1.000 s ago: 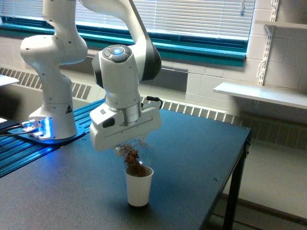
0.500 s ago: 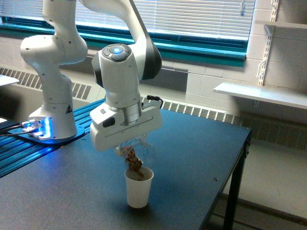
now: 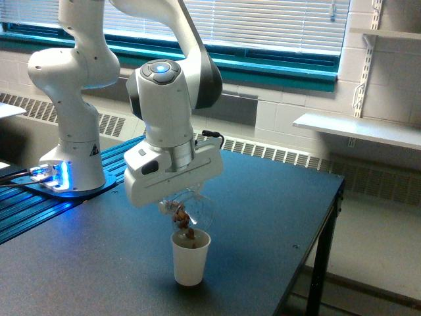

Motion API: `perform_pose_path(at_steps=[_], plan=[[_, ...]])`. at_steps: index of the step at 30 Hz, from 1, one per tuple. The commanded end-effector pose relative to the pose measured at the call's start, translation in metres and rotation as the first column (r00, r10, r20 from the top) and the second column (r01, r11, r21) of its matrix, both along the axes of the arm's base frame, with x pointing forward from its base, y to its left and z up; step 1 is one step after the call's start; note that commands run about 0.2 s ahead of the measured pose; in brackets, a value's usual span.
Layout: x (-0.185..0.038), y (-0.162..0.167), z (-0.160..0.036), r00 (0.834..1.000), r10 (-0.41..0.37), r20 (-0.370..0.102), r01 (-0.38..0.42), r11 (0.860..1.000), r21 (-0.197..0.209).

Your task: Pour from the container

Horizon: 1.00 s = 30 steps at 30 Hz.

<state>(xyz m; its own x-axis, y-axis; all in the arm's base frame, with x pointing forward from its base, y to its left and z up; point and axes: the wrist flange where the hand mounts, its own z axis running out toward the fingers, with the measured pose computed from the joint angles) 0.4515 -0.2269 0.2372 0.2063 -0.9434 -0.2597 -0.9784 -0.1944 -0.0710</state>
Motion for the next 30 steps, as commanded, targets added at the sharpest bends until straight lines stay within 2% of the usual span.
perform_pose_path(at_steps=[1, 4, 18, 30], plan=[[0.0009, -0.0031, 0.0000, 1.000, 0.001, -0.004, -0.001, 1.000, 0.008], [0.0017, -0.0026, 0.0005, 1.000, -0.001, 0.001, 0.001, 1.000, 0.021], [0.0030, -0.0034, -0.0003, 1.000, 0.004, -0.005, -0.004, 1.000, 0.028], [0.0060, -0.0056, 0.0032, 1.000, 0.013, -0.010, -0.013, 1.000, 0.016]])
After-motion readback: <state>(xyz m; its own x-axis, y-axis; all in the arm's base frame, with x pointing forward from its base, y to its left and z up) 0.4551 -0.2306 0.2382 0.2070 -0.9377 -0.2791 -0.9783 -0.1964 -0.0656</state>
